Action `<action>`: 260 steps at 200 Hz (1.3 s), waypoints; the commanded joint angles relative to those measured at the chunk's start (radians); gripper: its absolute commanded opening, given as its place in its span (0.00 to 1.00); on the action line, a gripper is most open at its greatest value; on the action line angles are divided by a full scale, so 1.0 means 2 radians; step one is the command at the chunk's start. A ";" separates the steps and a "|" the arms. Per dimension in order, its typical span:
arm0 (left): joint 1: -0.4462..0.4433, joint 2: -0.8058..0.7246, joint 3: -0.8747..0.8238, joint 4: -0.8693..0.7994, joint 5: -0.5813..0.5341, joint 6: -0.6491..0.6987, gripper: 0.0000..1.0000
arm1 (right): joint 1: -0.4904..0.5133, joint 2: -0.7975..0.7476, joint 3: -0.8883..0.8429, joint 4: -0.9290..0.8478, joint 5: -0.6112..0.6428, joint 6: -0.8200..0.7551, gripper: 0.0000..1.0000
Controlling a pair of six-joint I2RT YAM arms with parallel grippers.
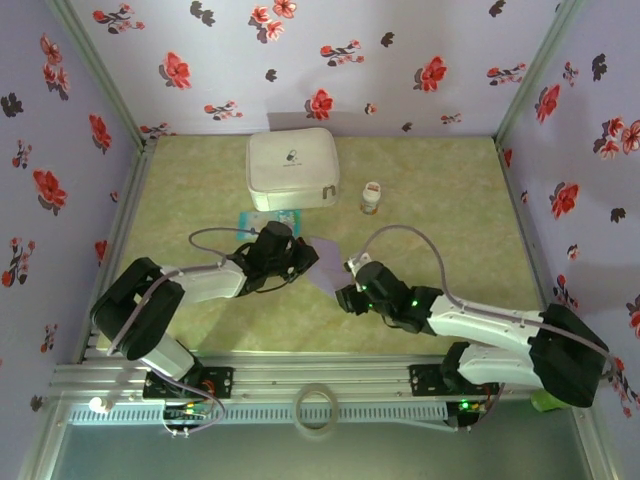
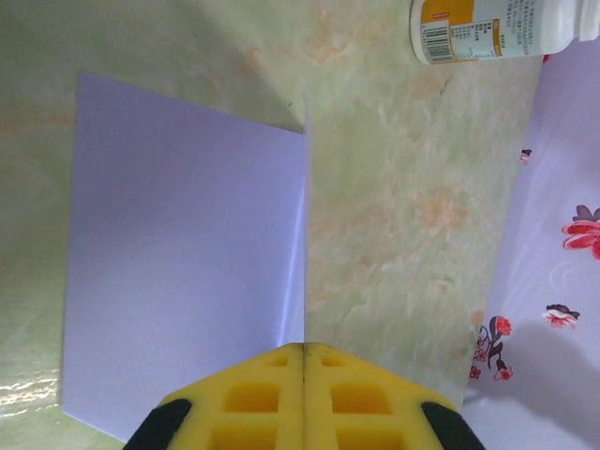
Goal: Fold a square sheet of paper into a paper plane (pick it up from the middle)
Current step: Fourth fold the wing at the center of the table.
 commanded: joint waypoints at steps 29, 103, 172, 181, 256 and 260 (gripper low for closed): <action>-0.005 -0.015 0.002 -0.005 -0.011 -0.017 0.00 | 0.048 0.068 0.003 0.062 0.104 -0.087 0.49; -0.005 -0.018 0.000 -0.005 -0.011 -0.019 0.00 | 0.062 0.152 0.020 0.104 0.147 -0.074 0.39; -0.005 -0.016 0.001 -0.010 -0.015 -0.020 0.00 | 0.063 0.152 0.019 0.107 0.133 -0.069 0.26; -0.005 -0.016 0.002 -0.010 -0.016 -0.021 0.00 | 0.063 0.153 0.018 0.109 0.132 -0.067 0.24; -0.005 -0.014 0.000 -0.005 -0.017 -0.023 0.00 | 0.063 0.155 0.013 0.118 0.135 -0.056 0.14; -0.005 -0.014 -0.001 -0.005 -0.017 -0.023 0.00 | 0.063 0.155 0.012 0.118 0.135 -0.055 0.13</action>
